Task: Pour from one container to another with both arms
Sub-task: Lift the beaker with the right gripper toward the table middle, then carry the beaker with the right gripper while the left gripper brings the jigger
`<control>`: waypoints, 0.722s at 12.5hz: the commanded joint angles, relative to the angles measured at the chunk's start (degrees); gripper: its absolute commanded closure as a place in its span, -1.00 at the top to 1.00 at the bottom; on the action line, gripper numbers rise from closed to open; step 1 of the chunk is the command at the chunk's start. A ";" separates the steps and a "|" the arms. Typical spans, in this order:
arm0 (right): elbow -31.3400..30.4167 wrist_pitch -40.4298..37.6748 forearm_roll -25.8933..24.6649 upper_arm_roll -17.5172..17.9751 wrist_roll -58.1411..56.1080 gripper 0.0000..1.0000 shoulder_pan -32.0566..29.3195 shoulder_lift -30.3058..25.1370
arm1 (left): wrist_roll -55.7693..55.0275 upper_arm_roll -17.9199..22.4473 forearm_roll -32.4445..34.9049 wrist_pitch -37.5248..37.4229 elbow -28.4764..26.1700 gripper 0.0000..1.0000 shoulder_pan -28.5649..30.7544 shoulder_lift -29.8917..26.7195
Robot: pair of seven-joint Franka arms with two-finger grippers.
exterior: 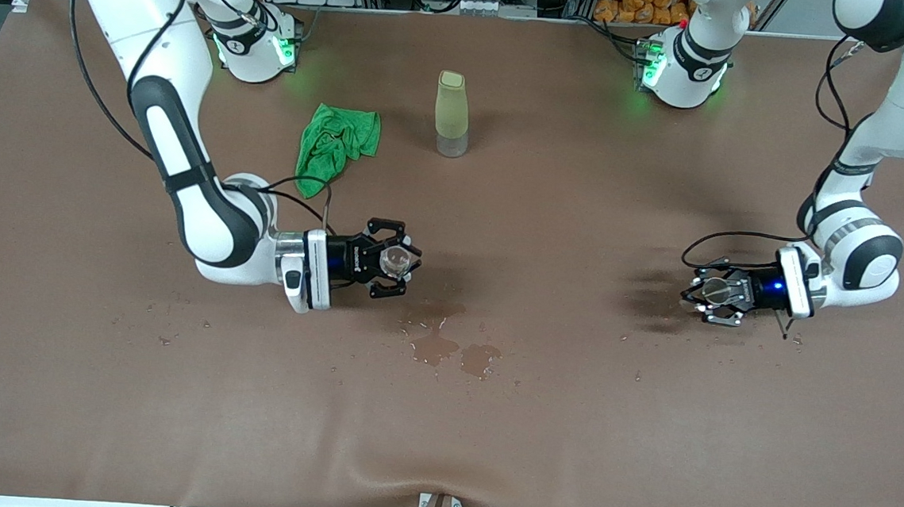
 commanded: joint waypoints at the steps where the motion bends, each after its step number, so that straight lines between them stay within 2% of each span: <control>1: -2.93 1.16 3.11 0.71 0.49 -1.00 0.57 -2.16 | -0.95 0.41 -5.59 0.17 -1.26 -1.00 -3.91 -2.33; 6: -8.20 1.16 3.11 0.71 0.57 -1.00 0.31 -5.94 | -1.30 0.24 -12.81 4.03 -1.34 -1.00 -10.06 -3.91; 9: -10.67 1.16 3.11 0.71 0.49 -1.00 0.31 -7.78 | -1.30 -1.77 -18.52 9.29 -1.34 -1.00 -13.84 -4.61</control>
